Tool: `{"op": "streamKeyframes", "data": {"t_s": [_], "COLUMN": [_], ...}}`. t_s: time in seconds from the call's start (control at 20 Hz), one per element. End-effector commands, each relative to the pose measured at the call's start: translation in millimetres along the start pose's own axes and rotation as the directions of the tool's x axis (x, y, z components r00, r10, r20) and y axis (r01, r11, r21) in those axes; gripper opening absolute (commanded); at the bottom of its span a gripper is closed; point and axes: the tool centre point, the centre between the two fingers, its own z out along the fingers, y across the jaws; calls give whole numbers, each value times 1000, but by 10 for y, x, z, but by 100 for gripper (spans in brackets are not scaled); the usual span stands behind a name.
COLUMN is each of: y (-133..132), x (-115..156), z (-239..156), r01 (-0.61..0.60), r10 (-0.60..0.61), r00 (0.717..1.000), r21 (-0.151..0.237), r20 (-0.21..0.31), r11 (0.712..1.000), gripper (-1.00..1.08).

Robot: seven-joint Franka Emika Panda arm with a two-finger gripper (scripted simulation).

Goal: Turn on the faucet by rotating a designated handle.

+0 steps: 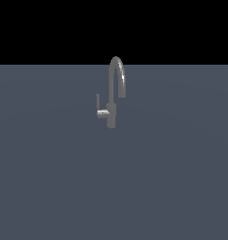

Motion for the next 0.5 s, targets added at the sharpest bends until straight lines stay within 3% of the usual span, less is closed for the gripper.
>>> {"op": "streamKeyframes", "data": {"t_s": [0.0, 0.45], "y": [-21, -216], "x": [5, 39], "z": [-52, -437], "r01": [-15, -138], "r10": [15, 134], "r00": [1000, 978], "r21": [-3, -19], "r20": [-18, -161], "r11": [1000, 990], "gripper": [-100, -100]}}
